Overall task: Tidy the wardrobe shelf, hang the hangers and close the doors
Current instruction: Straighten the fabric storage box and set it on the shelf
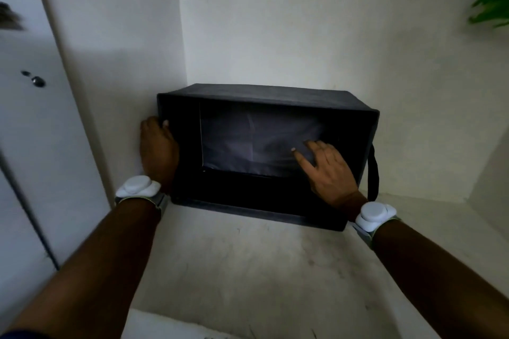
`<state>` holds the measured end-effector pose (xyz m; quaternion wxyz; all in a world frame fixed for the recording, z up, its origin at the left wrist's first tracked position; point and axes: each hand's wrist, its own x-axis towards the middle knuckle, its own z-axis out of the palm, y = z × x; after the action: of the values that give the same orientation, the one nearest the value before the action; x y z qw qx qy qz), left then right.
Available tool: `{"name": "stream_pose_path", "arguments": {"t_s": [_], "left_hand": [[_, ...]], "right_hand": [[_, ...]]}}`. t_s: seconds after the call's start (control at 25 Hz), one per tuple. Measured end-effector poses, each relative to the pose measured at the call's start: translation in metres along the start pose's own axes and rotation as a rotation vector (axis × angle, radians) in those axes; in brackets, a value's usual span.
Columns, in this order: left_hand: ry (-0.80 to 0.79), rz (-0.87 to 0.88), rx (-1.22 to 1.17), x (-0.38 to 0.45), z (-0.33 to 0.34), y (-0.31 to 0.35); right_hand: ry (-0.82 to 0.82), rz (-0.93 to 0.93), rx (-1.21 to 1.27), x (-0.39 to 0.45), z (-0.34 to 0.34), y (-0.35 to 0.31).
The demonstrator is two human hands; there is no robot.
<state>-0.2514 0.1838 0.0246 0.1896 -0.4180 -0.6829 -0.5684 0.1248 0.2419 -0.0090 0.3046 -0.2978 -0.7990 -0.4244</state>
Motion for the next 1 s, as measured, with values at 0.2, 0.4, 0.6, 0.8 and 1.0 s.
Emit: {"name": "stream_pose_path", "arguments": {"t_s": [0.2,0.4,0.6,0.8,1.0], "left_hand": [[-0.228,-0.202,-0.172,-0.014,-0.01,-0.019],[-0.371,-0.184,0.005,-0.019,-0.019,-0.026],[-0.404,-0.215,0.007,-0.031,-0.027,-0.028],[-0.681,-0.33,-0.213,-0.037,-0.057,-0.014],[-0.888,-0.443,-0.453,-0.038,-0.119,0.006]], "right_hand": [[0.189,0.15,0.004,-0.02,-0.011,0.005],[0.367,0.721,0.118,-0.036,-0.035,0.021],[0.126,1.161,0.518,-0.053,-0.039,0.03],[-0.021,1.219,0.45,-0.059,-0.037,0.026],[0.105,1.131,0.384,-0.041,-0.05,0.065]]}}
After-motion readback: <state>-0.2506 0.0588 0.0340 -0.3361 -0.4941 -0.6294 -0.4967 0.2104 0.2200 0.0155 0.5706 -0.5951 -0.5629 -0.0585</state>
